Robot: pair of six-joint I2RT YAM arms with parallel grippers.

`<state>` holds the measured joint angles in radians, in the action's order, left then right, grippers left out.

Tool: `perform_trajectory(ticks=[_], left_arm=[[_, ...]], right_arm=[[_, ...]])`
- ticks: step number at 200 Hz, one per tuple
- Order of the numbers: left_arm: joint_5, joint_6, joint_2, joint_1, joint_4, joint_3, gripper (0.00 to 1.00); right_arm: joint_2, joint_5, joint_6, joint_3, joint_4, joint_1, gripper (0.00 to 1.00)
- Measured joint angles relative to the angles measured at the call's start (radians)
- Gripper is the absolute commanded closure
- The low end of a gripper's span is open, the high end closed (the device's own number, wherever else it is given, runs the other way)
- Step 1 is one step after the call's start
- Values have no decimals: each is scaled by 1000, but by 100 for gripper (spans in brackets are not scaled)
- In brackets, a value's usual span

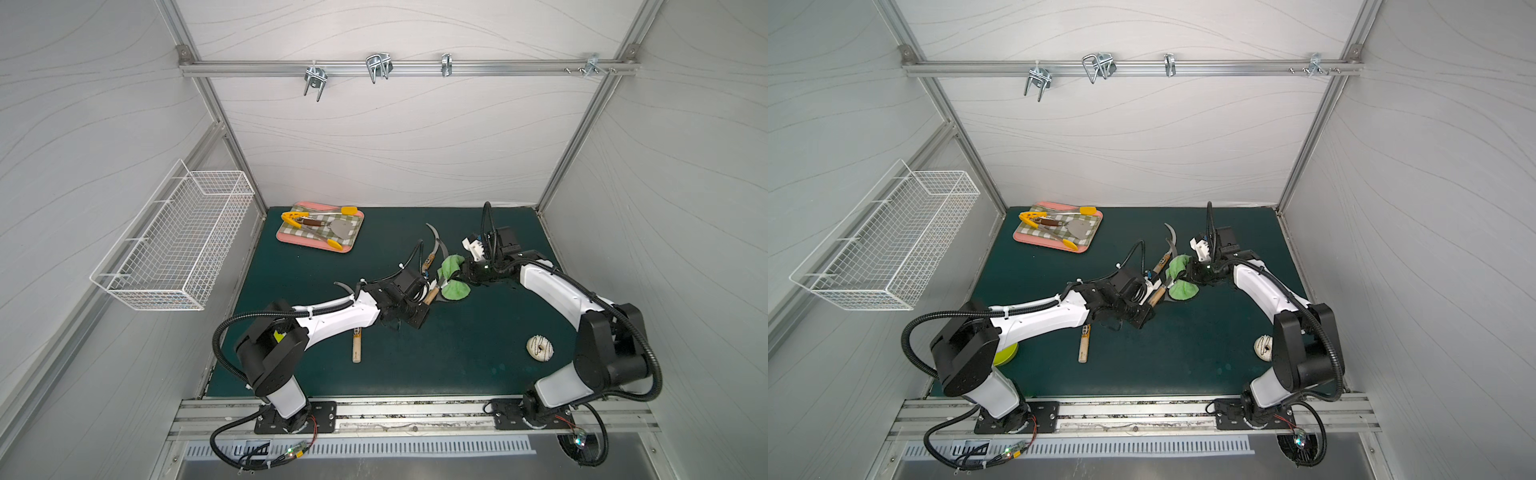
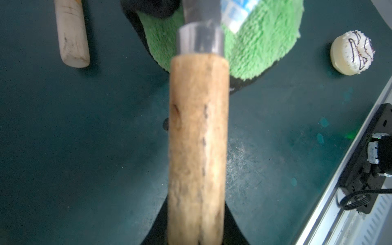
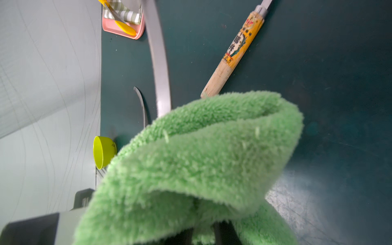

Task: Wipe small sickles with rags
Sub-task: Wipe the small sickle.

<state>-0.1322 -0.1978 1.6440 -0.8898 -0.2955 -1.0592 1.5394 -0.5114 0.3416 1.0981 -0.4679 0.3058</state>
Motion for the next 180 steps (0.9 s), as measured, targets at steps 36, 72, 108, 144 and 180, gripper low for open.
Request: perform_trajectory(ticks=[36, 72, 108, 144, 180], left_arm=[[17, -18, 0, -25, 0, 22, 100], [25, -31, -2, -43, 9, 48, 100], [24, -34, -19, -54, 15, 74, 100], [1, -16, -39, -69, 26, 93, 100], [-42, -4, -58, -93, 24, 142, 100]], right_arm=[[42, 47, -11, 61, -30, 0, 95], [114, 71, -24, 143, -42, -4, 95], [204, 77, -37, 261, -42, -4, 95], [285, 77, -39, 398, -30, -18, 95], [324, 80, -39, 489, 0, -35, 96]])
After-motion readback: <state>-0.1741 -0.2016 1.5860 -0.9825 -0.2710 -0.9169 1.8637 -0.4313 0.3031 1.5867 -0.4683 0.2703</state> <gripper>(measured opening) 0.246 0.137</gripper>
